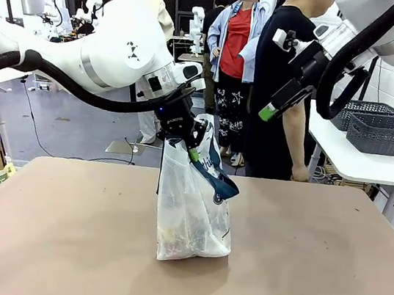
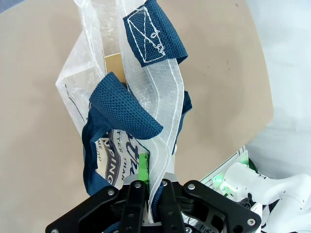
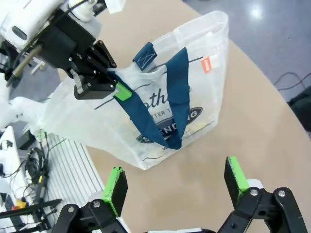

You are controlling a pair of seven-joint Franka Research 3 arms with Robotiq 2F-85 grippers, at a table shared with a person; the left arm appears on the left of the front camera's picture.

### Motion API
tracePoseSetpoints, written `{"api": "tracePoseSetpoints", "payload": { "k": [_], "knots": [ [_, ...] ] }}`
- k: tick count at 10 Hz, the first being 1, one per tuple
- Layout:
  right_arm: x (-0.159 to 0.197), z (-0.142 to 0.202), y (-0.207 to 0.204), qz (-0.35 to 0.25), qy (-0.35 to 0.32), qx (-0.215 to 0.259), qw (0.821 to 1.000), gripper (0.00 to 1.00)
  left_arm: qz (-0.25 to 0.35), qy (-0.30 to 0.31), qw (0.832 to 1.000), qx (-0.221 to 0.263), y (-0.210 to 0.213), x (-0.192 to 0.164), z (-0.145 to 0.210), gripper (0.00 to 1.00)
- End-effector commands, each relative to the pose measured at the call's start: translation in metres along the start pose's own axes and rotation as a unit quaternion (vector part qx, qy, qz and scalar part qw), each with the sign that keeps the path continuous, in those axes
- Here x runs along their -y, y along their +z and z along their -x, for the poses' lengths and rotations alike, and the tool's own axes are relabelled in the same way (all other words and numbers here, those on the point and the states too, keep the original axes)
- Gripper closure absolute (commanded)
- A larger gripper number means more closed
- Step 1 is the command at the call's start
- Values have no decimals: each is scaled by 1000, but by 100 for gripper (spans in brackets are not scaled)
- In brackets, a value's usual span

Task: Transfer purchased items from the store into the shopping bag.
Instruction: Move the Reusable shopping bag to the right side of the table.

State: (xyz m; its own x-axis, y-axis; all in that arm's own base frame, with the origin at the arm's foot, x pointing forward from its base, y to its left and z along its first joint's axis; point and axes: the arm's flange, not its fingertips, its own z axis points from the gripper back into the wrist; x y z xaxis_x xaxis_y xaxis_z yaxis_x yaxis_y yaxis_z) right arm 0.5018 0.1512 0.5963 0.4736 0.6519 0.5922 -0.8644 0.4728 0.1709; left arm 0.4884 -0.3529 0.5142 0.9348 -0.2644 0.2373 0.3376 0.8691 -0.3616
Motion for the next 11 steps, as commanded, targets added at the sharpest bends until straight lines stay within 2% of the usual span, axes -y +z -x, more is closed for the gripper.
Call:
{"api": "tracePoseSetpoints", "payload": {
  "k": [1,7,11],
  "knots": [
    [-2,4,2,9,-2,5,1000,0,4,2,1000,1,2,-1,1,100],
    [0,0,0,0,0,0,1000,0,0,0,1000,0,0,0,0,100],
    [0,0,0,0,0,0,1000,0,-101,5,994,45,93,14,-10,100]
  ]
}}
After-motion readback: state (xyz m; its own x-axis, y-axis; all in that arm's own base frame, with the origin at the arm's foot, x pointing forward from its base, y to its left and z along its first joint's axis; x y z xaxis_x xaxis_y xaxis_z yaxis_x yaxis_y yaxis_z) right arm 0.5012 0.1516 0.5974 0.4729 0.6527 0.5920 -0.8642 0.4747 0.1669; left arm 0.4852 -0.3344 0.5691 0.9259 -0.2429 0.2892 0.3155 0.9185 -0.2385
